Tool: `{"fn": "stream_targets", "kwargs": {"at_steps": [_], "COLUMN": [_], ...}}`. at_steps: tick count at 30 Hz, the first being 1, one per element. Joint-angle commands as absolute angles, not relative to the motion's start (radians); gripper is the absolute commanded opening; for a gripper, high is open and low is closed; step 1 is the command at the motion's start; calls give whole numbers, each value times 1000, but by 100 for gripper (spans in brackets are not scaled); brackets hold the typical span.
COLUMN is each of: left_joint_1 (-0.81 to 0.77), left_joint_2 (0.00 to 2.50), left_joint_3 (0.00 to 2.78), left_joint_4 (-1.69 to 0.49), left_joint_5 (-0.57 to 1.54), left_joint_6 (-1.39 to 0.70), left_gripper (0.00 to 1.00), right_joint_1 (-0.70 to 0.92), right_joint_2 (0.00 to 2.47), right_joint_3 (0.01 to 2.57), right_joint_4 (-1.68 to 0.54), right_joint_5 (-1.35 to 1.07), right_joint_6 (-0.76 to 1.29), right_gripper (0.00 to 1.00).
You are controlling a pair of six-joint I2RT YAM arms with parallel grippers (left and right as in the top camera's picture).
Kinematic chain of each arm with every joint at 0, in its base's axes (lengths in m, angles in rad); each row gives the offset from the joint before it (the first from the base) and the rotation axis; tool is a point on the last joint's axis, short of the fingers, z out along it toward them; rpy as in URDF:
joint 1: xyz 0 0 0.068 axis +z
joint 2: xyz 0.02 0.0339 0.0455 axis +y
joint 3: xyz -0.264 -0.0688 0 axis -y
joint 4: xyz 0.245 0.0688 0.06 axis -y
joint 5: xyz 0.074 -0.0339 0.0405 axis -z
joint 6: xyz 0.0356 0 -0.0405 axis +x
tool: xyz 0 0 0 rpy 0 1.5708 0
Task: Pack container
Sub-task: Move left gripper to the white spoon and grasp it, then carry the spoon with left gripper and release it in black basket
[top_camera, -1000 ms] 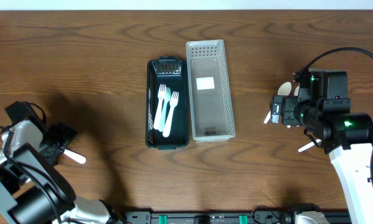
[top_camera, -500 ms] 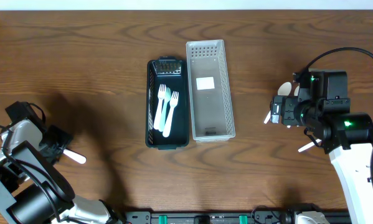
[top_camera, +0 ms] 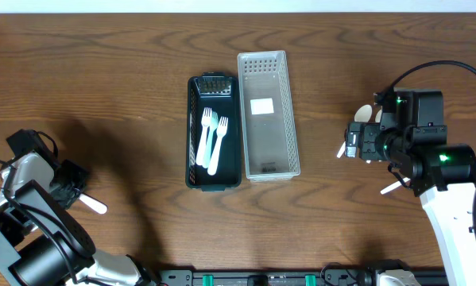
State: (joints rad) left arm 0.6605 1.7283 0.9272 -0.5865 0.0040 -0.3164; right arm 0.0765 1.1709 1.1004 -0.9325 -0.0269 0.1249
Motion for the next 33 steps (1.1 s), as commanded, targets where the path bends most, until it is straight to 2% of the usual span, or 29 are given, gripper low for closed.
{"fn": "stream_targets", "kwargs": {"at_steps": [1,9,13,19,23,27,33], "left_joint_1": [662,641,549,268,44,-172,-388], "left_joint_2": [1761,1707,1609,1454,1437,1446,1541], "left_joint_3": [920,992,1077,1249,1359,1391,1391], "left_joint_4": [-585,-640,-751,-928,-1006,-999,-939], "left_joint_5": [41,127,127,127,128,127,127], "left_joint_6": [-318,-307,-280,-270,-271,-287,-297], "left_gripper": [6,6,6,6,6,6,6], "right_joint_1": [70,70,70,70,70,70,70], "right_joint_2": [1170,1170,1170,1170,1170,1170,1170], "right_joint_3": [1119,1119,1119,1119,1119,1119,1119], "right_joint_4": [-934,-930,-926,-913,-896,-869,-867], "right_joint_5": [-31,-31,-31,-32,-35,-34,-35], "right_joint_6": [118,118,118,118,118,118,118], "right_gripper": [99,99,99,99,99,99,99]}}
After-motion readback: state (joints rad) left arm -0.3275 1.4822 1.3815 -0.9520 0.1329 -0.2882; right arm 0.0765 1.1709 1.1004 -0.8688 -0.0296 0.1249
